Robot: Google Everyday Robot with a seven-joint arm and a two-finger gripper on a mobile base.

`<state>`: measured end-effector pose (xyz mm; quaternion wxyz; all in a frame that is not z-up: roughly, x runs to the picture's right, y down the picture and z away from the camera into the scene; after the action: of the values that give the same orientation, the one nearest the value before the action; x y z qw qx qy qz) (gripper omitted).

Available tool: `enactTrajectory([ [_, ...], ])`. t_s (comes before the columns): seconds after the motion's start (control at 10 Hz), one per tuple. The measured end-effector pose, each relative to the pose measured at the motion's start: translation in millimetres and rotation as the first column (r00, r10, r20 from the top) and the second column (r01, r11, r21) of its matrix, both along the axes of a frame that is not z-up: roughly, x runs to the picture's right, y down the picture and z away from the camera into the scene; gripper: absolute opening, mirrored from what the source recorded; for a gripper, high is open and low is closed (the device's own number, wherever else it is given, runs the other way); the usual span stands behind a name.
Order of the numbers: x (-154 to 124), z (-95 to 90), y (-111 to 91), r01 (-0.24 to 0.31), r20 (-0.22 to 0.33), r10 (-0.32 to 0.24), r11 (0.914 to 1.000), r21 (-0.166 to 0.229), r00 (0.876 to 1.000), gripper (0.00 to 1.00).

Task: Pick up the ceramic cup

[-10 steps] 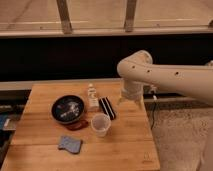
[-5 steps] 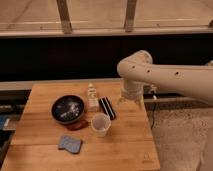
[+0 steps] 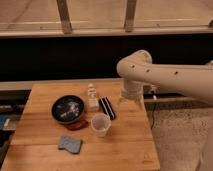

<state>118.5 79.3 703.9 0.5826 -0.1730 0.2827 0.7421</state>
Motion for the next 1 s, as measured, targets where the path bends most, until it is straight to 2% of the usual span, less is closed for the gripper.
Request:
enactTrajectory([
  [0.3, -37.4, -1.9, 4.4, 0.027, 0.049, -0.026, 0.9994, -0.023, 0.998, 0.65],
  [0.8, -53.5, 4.0, 28.9, 0.013, 0.107, -0.005, 0.9973, -0.072, 0.994, 0.65],
  [1.0, -64.8, 3.6, 46.5, 0.016, 0.127, -0.004, 0.9955, -0.094, 0.992, 0.65],
])
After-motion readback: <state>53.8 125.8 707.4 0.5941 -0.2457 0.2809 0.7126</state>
